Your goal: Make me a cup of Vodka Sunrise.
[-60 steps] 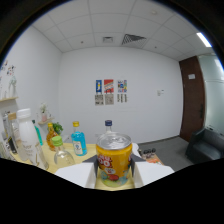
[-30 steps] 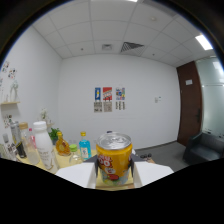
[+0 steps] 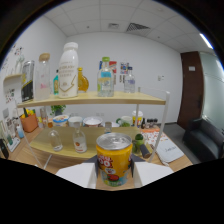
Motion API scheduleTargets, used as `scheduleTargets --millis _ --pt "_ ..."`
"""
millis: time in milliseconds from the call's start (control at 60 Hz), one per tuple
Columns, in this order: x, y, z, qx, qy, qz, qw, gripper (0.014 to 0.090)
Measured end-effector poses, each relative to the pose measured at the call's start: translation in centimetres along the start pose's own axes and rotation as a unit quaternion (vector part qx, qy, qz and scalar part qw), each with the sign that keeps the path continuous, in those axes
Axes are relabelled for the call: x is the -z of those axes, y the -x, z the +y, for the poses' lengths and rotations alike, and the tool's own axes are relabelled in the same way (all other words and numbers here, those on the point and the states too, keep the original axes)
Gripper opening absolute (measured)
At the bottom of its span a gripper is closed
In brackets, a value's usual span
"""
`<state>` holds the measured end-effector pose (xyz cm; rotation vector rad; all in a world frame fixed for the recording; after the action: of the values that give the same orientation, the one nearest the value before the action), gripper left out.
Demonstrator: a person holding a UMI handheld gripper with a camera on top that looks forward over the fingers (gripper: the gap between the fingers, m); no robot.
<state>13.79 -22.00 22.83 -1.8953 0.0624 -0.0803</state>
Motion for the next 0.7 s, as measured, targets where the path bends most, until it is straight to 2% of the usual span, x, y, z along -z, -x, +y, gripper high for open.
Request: scheduleTargets --millis 150,367,500,700 --pt "-1.5 1.3 3.4 0.056 0.025 0.004 0.998 0.0506" --pt "-2.6 0.8 4.2 0.268 0.030 0.036 0.962 0.0506" --pt "-2.8 0.9 3.2 0.422 0.014 0.050 0.905 0.0505" --pt "-3.1 2.4 1.9 0.630 -0.019 0.067 0.774 0.0503"
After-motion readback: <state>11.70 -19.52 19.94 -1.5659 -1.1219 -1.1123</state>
